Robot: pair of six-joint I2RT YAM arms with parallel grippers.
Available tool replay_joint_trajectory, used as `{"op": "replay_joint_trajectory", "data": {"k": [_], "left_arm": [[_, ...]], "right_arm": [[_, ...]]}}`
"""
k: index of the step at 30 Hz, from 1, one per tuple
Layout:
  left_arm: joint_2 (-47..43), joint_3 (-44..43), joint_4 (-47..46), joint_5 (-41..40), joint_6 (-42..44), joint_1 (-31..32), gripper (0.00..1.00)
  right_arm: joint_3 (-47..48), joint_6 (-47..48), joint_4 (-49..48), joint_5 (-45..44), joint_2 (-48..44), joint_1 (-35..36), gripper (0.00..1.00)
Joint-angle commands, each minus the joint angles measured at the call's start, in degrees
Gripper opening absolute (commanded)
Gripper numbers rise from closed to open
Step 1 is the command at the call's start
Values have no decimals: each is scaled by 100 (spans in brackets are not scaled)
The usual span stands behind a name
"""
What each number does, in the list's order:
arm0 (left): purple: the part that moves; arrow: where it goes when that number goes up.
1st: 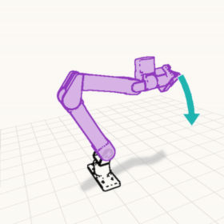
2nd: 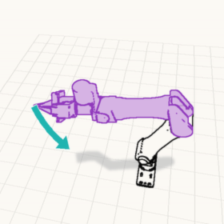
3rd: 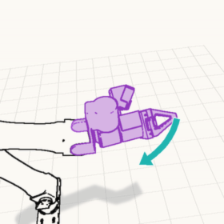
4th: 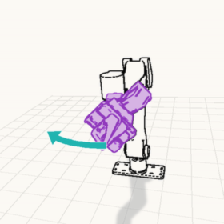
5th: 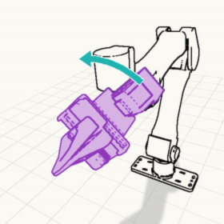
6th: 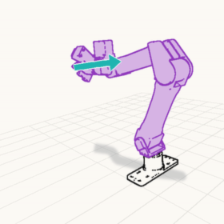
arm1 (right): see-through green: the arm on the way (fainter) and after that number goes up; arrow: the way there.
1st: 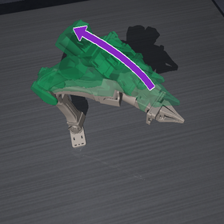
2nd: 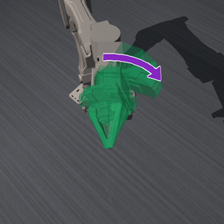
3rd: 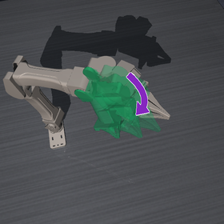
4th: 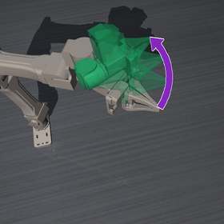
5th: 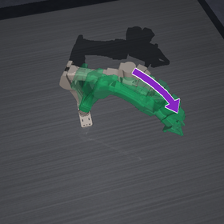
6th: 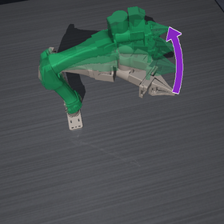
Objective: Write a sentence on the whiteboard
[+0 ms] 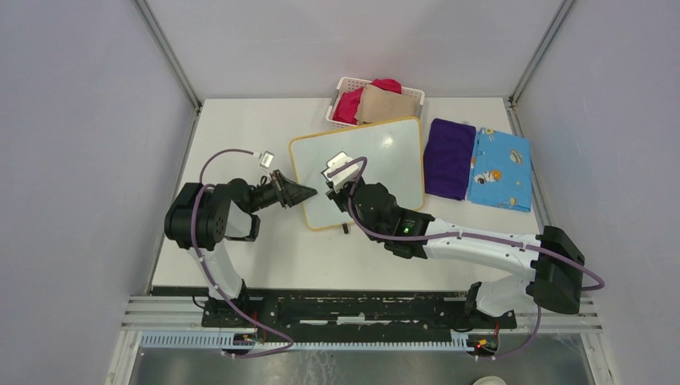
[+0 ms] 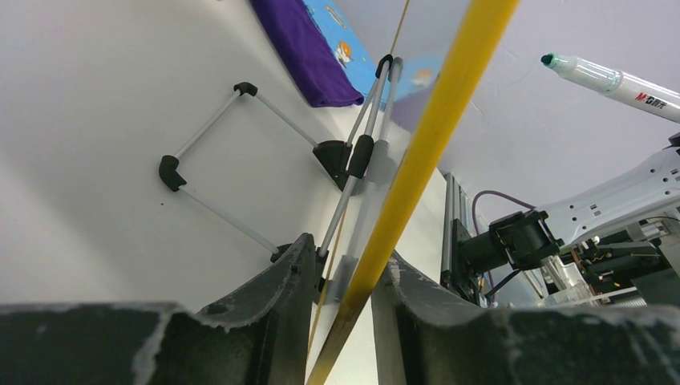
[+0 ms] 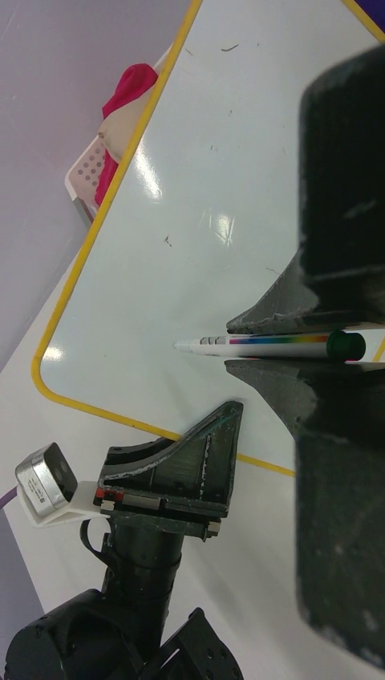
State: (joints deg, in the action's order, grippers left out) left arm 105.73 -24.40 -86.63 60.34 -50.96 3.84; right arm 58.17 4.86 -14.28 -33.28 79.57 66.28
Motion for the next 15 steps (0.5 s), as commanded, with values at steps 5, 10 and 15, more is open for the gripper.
{"op": "replay_joint_trajectory", "data": {"k": [5, 10, 15], "left_arm": [[19, -65, -436, 106, -39, -23, 31], [34, -60, -425, 109, -28, -22, 29], [41, -64, -408, 106, -28, -15, 28]], "right_arm": [[218, 41, -340, -38, -82, 19, 0], [225, 41, -351, -22, -78, 12, 0], [275, 74, -394, -74, 3, 16, 0]]}}
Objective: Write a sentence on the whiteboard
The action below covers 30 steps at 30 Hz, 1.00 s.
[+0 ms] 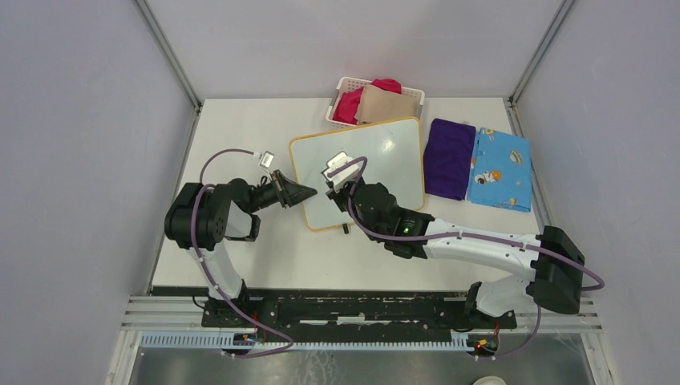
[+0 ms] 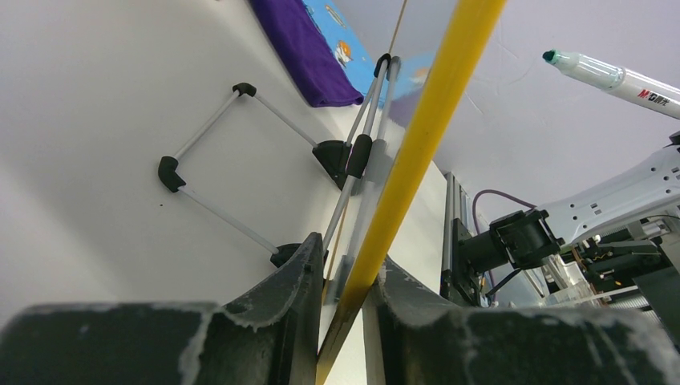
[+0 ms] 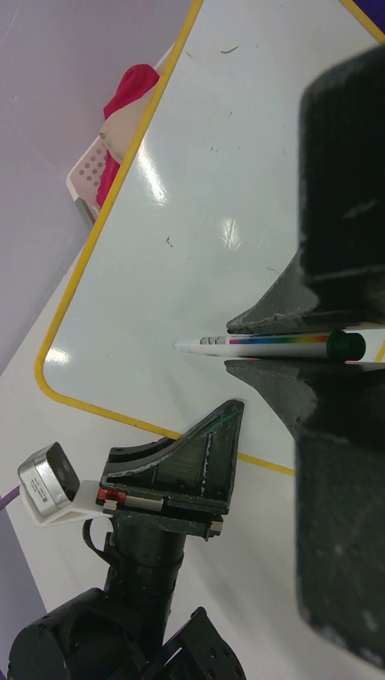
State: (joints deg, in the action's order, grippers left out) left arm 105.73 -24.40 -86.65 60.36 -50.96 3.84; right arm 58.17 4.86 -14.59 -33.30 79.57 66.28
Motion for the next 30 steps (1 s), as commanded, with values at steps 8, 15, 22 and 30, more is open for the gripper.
{"op": "replay_joint_trajectory", "data": {"k": [8, 15, 22, 30], "left_arm": [[32, -67, -398, 112, -28, -13, 28], [-18, -63, -375, 115, -6, -10, 28], [3, -65, -370, 113, -2, -11, 27], [-5, -60, -370, 112, -2, -13, 26]], "right_arm": [[616, 234, -395, -324, 337, 1, 0], [1074, 156, 24, -397, 665, -80, 0], [1100, 105, 210, -510, 711, -134, 0], [1143, 23, 300, -505, 804, -214, 0]]}}
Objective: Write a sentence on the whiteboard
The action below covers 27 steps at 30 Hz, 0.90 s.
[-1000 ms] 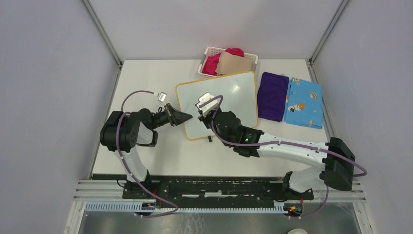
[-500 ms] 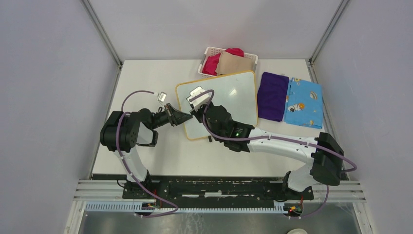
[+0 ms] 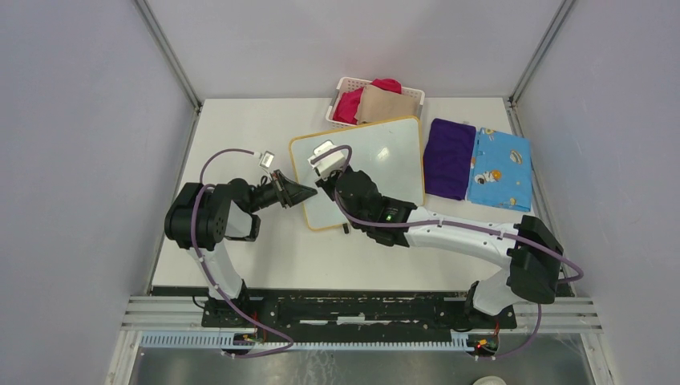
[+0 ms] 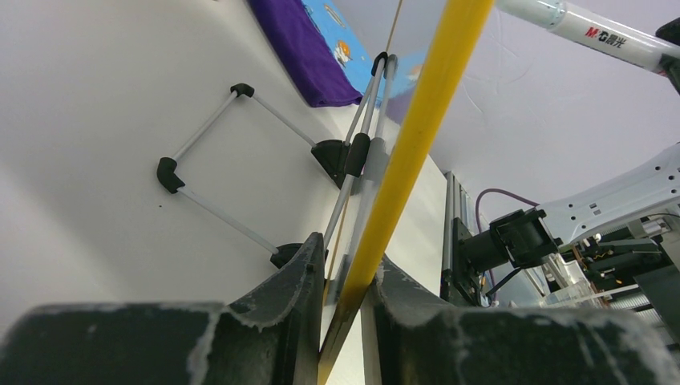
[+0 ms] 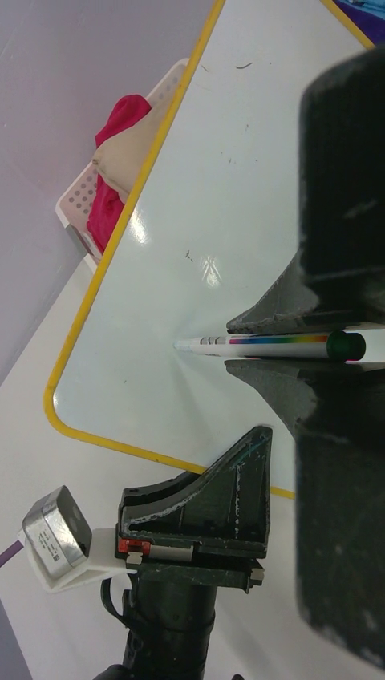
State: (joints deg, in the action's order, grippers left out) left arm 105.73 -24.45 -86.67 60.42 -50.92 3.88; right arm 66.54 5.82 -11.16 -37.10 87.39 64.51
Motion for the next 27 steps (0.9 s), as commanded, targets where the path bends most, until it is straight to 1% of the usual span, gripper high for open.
{"op": "replay_joint_trajectory", "data": {"k": [1, 27], "left_arm": [[-2, -60, -368, 109, -6, -19, 26], [-16, -69, -368, 107, 3, -7, 24]], "right_arm": [[322, -73, -44, -122, 32, -47, 0], [680, -152, 79, -50, 462, -186, 0]]}}
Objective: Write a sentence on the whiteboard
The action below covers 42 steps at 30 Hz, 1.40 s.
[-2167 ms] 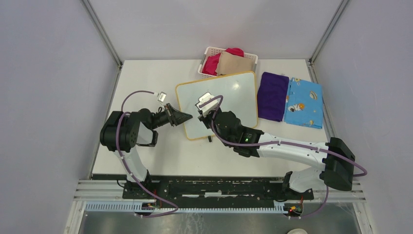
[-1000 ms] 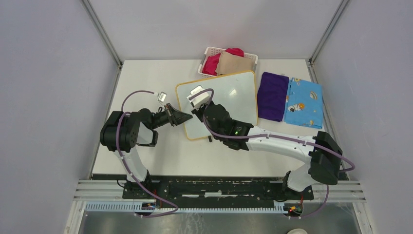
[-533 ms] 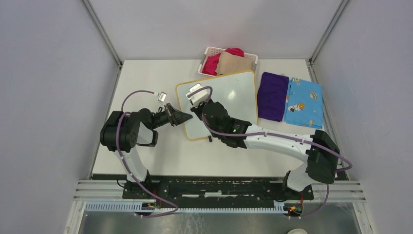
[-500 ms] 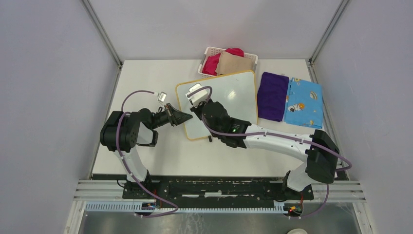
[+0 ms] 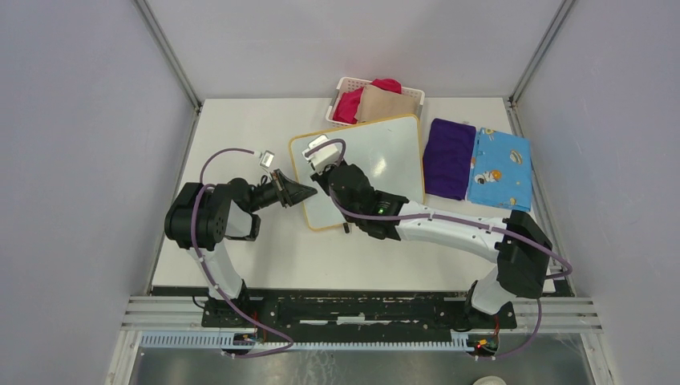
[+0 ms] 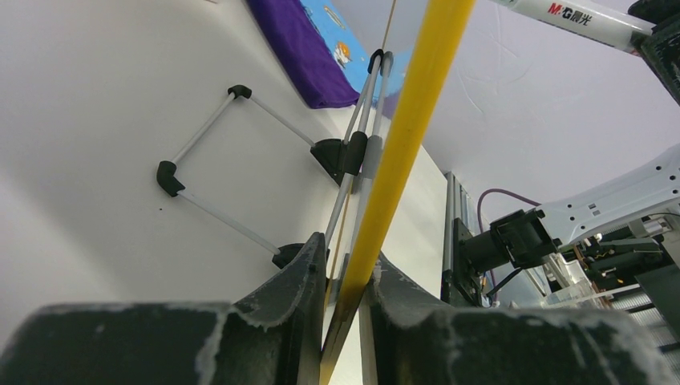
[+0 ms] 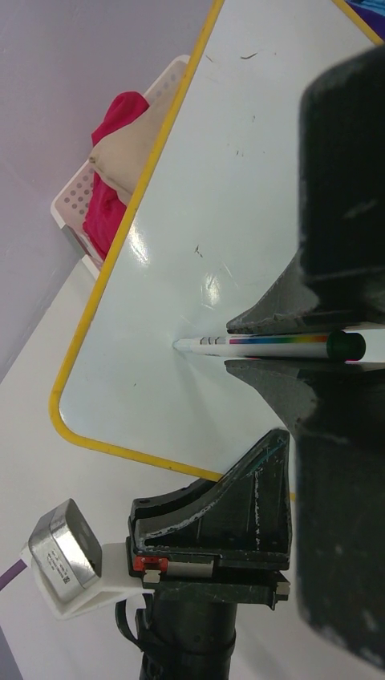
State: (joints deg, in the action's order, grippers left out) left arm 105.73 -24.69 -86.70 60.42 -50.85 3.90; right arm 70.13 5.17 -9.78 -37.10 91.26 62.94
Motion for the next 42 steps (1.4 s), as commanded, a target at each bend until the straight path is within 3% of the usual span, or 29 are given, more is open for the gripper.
{"op": "replay_joint_trajectory", "data": {"k": [1, 16, 30, 42], "left_arm": [[-16, -41, -366, 103, 4, -13, 24], [-40, -45, -357, 108, -4, 14, 23], [-34, -54, -339, 102, 5, 17, 22], [-53, -45, -326, 109, 14, 34, 22]], "right_arm": [[326, -84, -50, -26, 87, -27, 0], [348, -94, 86, 530, 161, -24, 0], [-67, -198, 263, -101, -133, -53, 0], [-351, -323, 389, 25, -323, -91, 0]]}}
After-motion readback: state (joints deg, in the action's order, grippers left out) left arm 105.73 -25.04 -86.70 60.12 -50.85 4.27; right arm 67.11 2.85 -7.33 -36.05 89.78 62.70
